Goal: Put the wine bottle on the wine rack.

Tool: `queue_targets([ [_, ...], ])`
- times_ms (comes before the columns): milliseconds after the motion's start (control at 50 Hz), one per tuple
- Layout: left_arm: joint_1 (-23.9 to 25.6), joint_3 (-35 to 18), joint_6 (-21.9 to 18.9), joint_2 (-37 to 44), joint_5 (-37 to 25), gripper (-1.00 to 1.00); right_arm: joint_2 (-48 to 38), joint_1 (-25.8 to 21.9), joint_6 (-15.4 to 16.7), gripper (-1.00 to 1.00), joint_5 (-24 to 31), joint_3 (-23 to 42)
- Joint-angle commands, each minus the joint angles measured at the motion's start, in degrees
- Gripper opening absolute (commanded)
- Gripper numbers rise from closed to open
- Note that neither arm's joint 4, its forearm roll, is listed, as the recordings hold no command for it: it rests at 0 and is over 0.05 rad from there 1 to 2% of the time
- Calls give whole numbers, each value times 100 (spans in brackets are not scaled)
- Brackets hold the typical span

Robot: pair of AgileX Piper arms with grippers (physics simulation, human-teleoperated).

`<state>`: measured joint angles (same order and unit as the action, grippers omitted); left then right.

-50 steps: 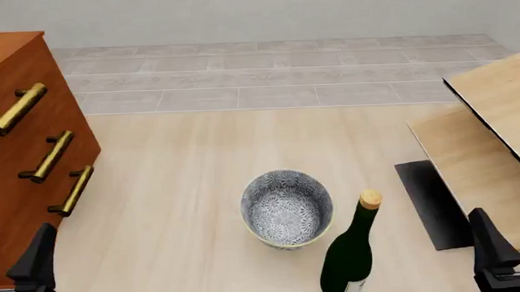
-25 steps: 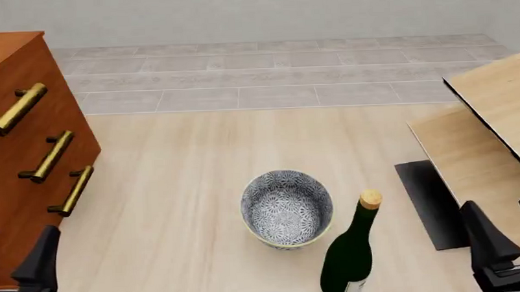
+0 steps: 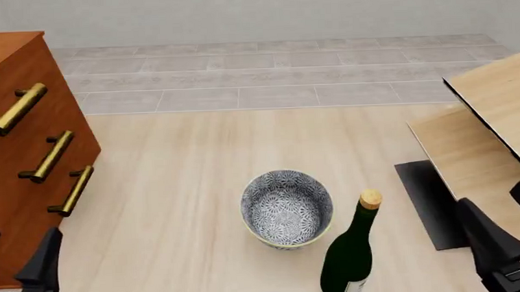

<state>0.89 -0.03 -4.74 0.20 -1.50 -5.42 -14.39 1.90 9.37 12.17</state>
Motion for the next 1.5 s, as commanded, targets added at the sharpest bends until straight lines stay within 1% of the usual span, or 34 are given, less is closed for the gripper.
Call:
queue_targets([
  [20, -21, -2, -19, 0, -9, 100, 24, -327, -9, 100, 333, 323],
  [140, -46, 2, -47, -15, 7, 100, -17, -485, 15, 100, 404, 472],
  [180, -49, 3, -54, -15, 14, 100, -77, -638, 40, 100, 393, 486],
  [300, -30, 2, -49, -14, 20, 100, -38, -720, 69, 100, 547, 604],
  [420, -12, -2, -61, 6, 28, 100, -20, -939, 15, 100, 677, 694],
  [460, -10, -1, -71, 5, 21, 100, -32, -991, 53, 100, 718, 723],
  [500, -14, -2, -75, 4, 26, 100, -68, -1122, 11, 100, 726, 755],
  [520, -11, -2, -77, 3, 26, 100, -99, -1179, 39, 100, 726, 763],
  [580, -9, -2, -89, 4, 27, 100, -114, -1264, -20, 100, 737, 771],
  [640, -19, -3, -120, 1, 67, 100, -198, -1378, -1, 100, 671, 723],
  [680, -26, -2, -100, 8, 60, 100, -272, -1506, -49, 100, 620, 704],
  [780, -29, -1, -108, 16, 66, 100, -350, -1655, -75, 100, 589, 745],
  [840, -21, 0, -101, 20, 64, 100, -456, -1697, -18, 100, 518, 721],
  [920, -27, 0, -90, 12, 52, 100, -641, -1915, -10, 100, 427, 714],
  [960, -34, 0, -108, 9, 48, 100, -659, -1932, -72, 100, 401, 728],
  [1000, -37, 0, -94, 11, 52, 100, -752, -2027, -12, 100, 324, 686],
  [1040, -36, 0, -103, 11, 54, 100, -809, -2121, -59, 100, 273, 667],
  [1240, -48, 1, -104, -4, 38, 100, -973, -2169, -26, 100, 85, 627],
  [1260, -49, 1, -100, -5, 38, 100, -1041, -2227, 41, 100, 25, 602],
  [1340, -46, 1, -84, -8, 23, 100, -1133, -2211, 105, 100, -134, 543],
  [1500, -64, 1, -95, -12, 13, 100, -1351, -2355, 45, 100, -426, 486],
])
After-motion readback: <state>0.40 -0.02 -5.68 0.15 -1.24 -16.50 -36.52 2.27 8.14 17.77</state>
